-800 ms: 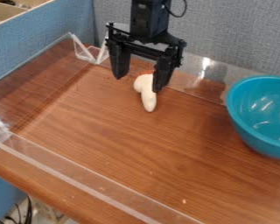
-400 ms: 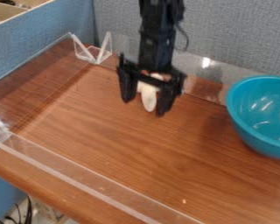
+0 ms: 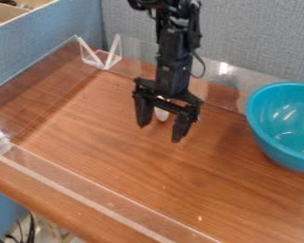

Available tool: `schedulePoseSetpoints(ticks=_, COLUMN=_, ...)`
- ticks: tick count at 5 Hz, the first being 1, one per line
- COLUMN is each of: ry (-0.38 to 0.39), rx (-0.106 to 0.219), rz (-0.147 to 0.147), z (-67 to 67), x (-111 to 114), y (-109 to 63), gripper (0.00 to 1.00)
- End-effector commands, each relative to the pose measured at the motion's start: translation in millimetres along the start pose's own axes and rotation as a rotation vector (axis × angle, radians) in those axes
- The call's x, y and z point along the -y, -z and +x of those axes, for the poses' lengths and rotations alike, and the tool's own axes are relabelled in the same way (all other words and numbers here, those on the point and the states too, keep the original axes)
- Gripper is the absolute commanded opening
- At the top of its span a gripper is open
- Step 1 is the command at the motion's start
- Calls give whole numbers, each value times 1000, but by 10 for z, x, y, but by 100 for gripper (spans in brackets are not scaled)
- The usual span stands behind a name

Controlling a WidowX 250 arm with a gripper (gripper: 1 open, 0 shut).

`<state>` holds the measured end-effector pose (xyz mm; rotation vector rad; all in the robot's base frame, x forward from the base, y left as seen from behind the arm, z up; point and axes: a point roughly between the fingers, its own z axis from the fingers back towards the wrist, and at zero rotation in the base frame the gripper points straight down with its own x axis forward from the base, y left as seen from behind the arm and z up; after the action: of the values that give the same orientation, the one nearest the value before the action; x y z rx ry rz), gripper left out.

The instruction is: Put the mushroom in the blue bowl

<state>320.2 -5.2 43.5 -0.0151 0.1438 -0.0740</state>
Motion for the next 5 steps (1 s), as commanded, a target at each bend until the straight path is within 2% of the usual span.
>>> schedulePoseSetpoints(ticks=1, ry=-58, rx=80, rz=-9, z=143, x=-20, y=-255, gripper=100)
schedulePoseSetpoints(ticks=3, ry=-121, rx=98, rz=-22, z=231, x=-243, y=-414, gripper=100)
schedulePoseSetpoints(ticks=5, ry=-89, rx=118, rz=-30, z=382, x=-309, y=-292, gripper=100)
